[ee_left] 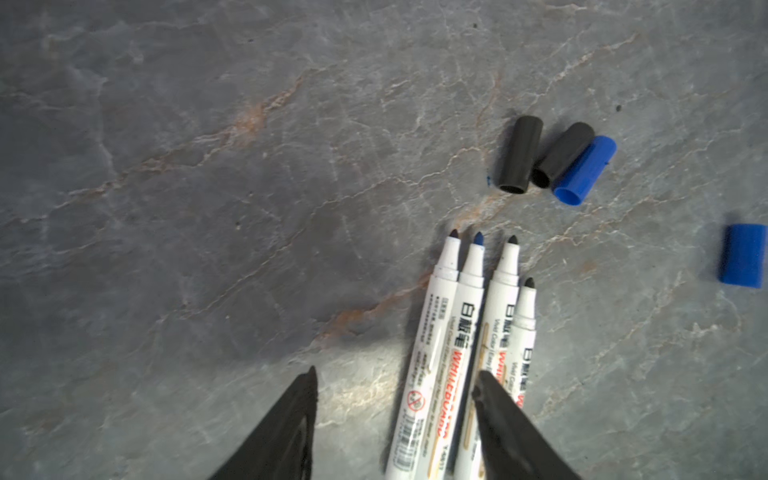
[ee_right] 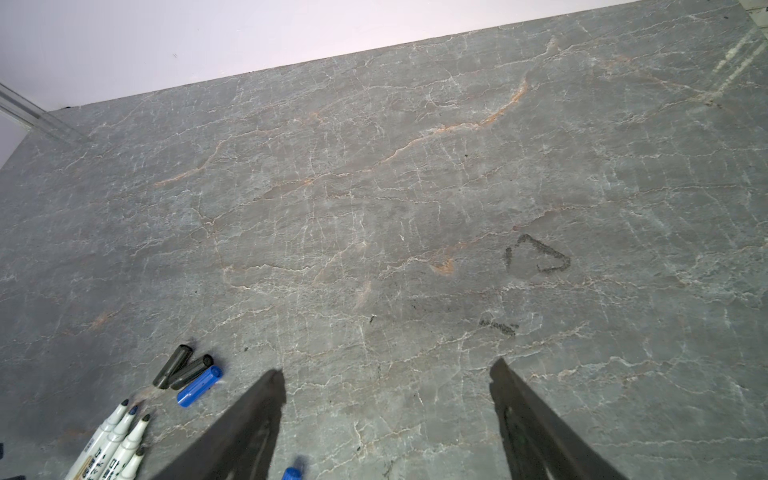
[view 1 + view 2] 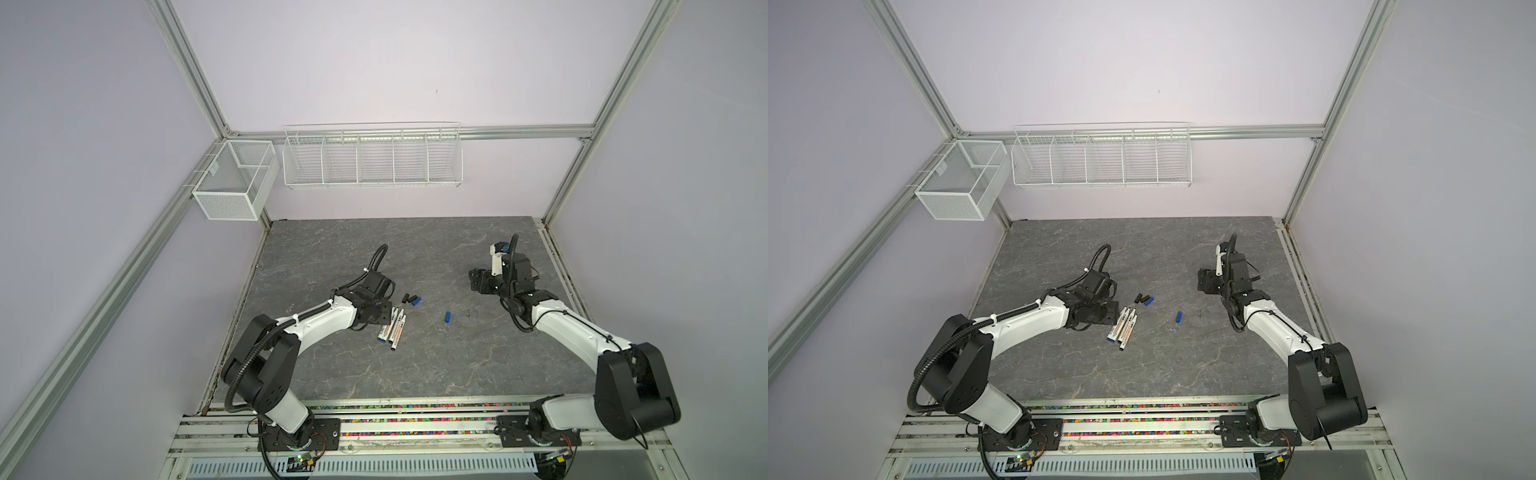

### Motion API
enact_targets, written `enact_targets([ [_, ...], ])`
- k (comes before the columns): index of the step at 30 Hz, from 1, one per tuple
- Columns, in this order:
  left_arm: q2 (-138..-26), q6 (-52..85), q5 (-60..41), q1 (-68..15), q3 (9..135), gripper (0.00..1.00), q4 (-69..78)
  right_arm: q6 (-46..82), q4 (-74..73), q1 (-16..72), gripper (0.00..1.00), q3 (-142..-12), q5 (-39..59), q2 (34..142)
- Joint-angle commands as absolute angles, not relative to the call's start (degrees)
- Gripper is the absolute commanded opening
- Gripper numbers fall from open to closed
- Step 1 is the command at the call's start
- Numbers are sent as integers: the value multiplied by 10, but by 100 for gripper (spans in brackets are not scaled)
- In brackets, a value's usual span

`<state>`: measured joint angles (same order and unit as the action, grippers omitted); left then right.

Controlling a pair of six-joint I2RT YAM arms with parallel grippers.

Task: Insert the pens into the pen caps
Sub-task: 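Grasp a blue-tipped white marker with the left gripper while the right arm advances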

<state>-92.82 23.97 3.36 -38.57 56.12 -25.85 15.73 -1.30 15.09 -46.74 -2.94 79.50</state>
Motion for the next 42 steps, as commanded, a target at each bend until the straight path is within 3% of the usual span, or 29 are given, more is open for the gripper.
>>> enact_targets([
  [1, -946, 254, 45, -392, 581, 56, -282, 150, -10, 150, 82, -479, -23, 793],
  [5, -957, 266, 58, -393, 584, 50, -276, 149, -7, 150, 81, -480, -25, 792],
  [16, -987, 267, 59, -393, 595, 48, -282, 145, -3, 150, 81, -481, -29, 787],
  [23, -996, 268, 72, -393, 592, 37, -294, 145, -3, 150, 81, -479, -29, 786],
  [37, -991, 283, 68, -393, 546, 28, -323, 140, 1, 150, 81, -478, -46, 780],
  [42, -985, 296, 75, -393, 534, 10, -319, 138, 3, 150, 80, -478, -50, 777],
])
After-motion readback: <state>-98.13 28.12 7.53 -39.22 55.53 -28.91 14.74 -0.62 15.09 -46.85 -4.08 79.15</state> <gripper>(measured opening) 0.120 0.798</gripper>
